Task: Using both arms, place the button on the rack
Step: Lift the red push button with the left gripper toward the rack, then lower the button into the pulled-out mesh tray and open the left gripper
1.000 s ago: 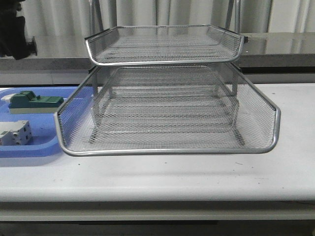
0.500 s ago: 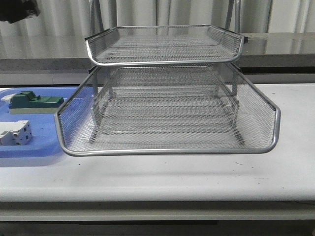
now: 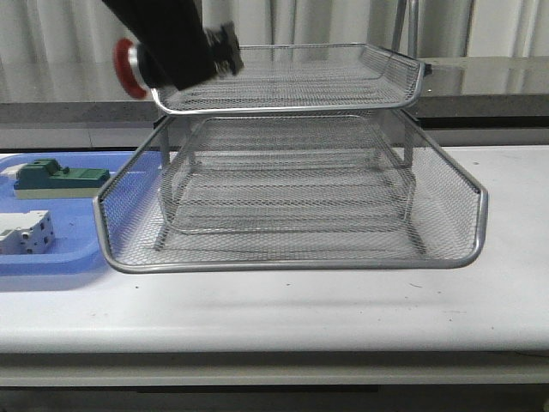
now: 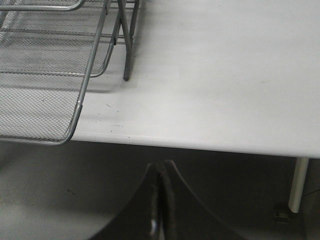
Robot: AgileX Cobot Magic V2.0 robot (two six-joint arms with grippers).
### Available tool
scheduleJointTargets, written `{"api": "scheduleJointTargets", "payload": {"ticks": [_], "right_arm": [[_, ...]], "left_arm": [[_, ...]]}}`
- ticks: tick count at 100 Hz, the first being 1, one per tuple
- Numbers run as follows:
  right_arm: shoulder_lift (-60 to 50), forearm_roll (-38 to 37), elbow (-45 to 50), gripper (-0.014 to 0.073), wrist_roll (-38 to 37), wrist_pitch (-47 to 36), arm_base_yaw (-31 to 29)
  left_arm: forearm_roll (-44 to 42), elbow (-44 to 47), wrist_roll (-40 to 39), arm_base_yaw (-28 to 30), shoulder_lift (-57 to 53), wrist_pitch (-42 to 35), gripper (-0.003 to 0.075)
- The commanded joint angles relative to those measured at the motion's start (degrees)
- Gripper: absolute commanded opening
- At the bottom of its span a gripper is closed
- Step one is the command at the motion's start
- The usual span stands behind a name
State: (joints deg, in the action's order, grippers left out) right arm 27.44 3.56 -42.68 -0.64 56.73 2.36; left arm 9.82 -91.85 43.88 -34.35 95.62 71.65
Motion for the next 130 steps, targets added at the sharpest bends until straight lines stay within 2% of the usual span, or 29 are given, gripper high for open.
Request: {"api": "scheduleJointTargets", "payload": {"ticks": [1, 19, 52, 59, 76, 83, 118, 130], "right_arm": [[0.3, -0.2, -2.0, -0.007, 0.1, -3.4, -0.4], [0.3, -0.2, -2.0, -0.007, 0.1, -3.4, -0.4], [0.3, -0.2, -2.0, -0.007, 0.1, -3.4, -0.4], [0.3, -0.2, -2.0, -0.007, 0.1, -3.4, -0.4], [0.3, -0.2, -2.0, -0.007, 0.1, -3.4, -0.4], [0.3, -0.2, -2.0, -0.007, 0.1, -3.4, -0.4], [0.3, -0.2, -2.0, -0.007, 0.1, -3.4, -0.4], [0.3, -0.2, -2.0, -0.007, 0.1, -3.4, -0.4]], "left_arm": [[1.2, -1.3, -0.8, -1.9, 0.6, -3.2, 0.0039], [0.5, -1.3, -0.8, -3.4, 5.9, -9.3, 0.0039], [0.4, -2.1, -0.2, -3.4, 9.5, -12.3, 0.0062], [0.4, -2.1, -0.2, -3.4, 9.5, -12.3, 0.0104], [0.4, -2.1, -0.2, -3.4, 9.5, -12.1, 0.0305], [0.4, -2.1, -0.2, -3.4, 9.5, -12.1, 0.036], [-0.1, -2.1, -0.2, -3.4, 9.5, -11.9, 0.0374], [-0.1, -2.1, -0.2, -3.4, 9.5, -11.8, 0.0416]]}}
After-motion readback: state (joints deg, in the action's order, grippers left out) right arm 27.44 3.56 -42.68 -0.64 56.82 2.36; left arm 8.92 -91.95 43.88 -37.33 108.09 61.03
